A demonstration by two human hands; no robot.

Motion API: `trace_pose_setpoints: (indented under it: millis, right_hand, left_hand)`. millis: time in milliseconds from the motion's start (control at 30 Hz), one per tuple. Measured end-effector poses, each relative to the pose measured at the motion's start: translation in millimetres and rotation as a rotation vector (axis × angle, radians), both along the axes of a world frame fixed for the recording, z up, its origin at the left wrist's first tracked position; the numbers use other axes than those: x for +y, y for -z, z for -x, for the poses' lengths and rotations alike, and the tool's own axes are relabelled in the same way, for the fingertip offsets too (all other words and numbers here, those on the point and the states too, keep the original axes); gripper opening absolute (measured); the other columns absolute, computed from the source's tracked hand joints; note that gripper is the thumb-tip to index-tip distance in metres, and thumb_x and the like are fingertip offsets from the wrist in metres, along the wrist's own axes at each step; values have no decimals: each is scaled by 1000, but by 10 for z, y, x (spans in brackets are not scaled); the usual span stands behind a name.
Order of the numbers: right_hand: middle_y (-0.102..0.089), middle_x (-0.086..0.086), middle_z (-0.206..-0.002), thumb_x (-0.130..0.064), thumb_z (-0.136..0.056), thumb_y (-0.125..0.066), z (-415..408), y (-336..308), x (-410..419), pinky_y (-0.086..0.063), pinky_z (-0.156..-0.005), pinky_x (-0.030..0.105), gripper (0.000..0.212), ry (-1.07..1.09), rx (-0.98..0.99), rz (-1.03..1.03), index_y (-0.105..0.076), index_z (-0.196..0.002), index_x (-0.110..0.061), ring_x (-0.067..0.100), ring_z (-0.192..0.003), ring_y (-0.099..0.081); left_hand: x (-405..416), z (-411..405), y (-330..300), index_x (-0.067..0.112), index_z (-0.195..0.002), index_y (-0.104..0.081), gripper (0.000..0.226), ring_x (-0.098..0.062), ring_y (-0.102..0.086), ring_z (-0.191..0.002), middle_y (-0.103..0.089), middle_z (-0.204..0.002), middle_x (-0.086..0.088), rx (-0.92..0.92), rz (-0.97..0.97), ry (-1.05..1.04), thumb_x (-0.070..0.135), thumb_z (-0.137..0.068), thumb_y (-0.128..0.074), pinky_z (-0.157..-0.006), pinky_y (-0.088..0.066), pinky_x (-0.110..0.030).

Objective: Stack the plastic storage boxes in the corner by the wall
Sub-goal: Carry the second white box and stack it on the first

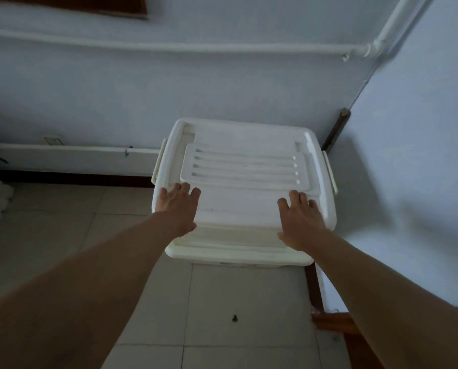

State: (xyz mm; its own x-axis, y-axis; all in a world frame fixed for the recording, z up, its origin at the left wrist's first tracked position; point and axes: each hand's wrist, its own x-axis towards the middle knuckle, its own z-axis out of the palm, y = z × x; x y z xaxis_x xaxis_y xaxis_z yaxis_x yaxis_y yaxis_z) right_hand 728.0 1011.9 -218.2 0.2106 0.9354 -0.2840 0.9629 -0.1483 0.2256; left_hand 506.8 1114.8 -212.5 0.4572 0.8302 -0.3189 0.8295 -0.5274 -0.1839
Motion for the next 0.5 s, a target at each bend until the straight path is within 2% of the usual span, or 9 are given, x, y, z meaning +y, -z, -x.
trace_pose_setpoints:
  millis: [100, 500]
  right_hand:
    - [-26, 16, -143, -37, -83, -63, 124, -268, -68, -32, -107, 41, 64, 6, 27, 4, -35, -134, -10, 32, -129, -32]
    - [-23, 17, -142, -18, -79, -65, 456, -997, -340, -34, -106, 41, 65, 46, 45, -23, -32, -135, -11, 33, -128, -32]
  left_hand:
    - [-126, 63, -224, 18, -136, -34, 72, -24, -36, -133, -37, -143, -5, -36, -7, -10, 43, -78, -67, -104, -33, -40]
    - [-532, 369, -942, 17, -136, -34, 76, -25, -37, -131, -38, -142, -3, -104, -40, -36, 50, -75, -67, -105, -31, -41]
